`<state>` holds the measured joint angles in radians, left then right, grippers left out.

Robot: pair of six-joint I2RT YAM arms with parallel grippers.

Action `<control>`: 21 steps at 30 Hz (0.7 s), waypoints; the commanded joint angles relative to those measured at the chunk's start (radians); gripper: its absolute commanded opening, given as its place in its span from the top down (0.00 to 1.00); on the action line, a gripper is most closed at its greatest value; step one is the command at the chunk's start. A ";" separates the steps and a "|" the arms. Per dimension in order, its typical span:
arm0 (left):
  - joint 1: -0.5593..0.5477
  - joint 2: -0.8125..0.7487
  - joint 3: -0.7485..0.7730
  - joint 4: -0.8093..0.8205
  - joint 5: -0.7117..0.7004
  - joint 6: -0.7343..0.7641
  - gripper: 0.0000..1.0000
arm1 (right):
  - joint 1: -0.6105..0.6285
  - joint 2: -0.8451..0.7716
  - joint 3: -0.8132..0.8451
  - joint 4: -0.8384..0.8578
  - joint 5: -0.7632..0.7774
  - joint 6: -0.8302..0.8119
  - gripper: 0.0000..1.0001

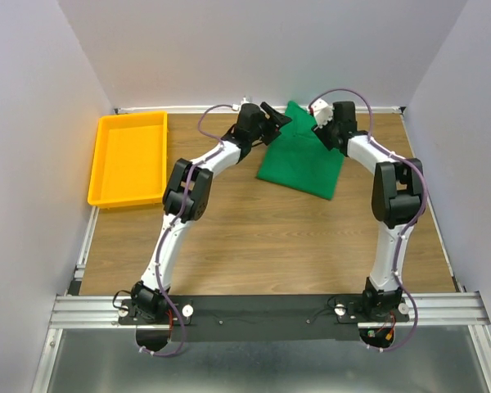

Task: Fold and stack the t-shirts
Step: Fold the tshirt

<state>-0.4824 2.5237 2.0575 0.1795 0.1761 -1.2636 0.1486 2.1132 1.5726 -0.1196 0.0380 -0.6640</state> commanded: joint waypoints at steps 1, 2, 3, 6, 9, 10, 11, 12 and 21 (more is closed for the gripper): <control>0.022 -0.150 -0.045 0.074 0.013 0.056 0.21 | -0.012 -0.050 0.030 0.040 0.043 0.075 0.43; 0.025 -0.163 -0.054 0.080 0.014 0.072 0.21 | -0.014 -0.065 0.020 0.040 0.030 0.081 0.43; 0.033 -0.183 -0.066 0.083 0.014 0.090 0.21 | -0.015 -0.090 -0.017 0.037 -0.021 0.080 0.42; 0.044 -0.287 -0.201 0.144 0.011 0.206 0.21 | -0.015 -0.218 -0.171 0.000 -0.235 -0.011 0.31; 0.047 -0.446 -0.311 0.160 -0.042 0.412 0.21 | -0.015 -0.363 -0.291 -0.168 -0.450 -0.201 0.30; 0.048 -0.535 -0.400 0.143 -0.093 0.509 0.15 | -0.015 -0.405 -0.380 -0.195 -0.543 -0.244 0.30; 0.051 -0.577 -0.451 0.141 -0.110 0.542 0.11 | -0.014 -0.471 -0.434 -0.222 -0.581 -0.282 0.29; 0.054 -0.617 -0.506 0.147 -0.115 0.568 0.02 | -0.015 -0.508 -0.480 -0.248 -0.622 -0.349 0.29; 0.147 -0.807 -1.147 0.343 0.203 0.358 0.13 | 0.071 -0.562 -0.744 -0.059 -0.325 -0.249 0.28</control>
<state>-0.3099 1.7065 1.1015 0.4934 0.3077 -0.8268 0.2039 1.5398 0.8791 -0.2768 -0.4042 -0.9527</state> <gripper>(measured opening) 0.893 0.716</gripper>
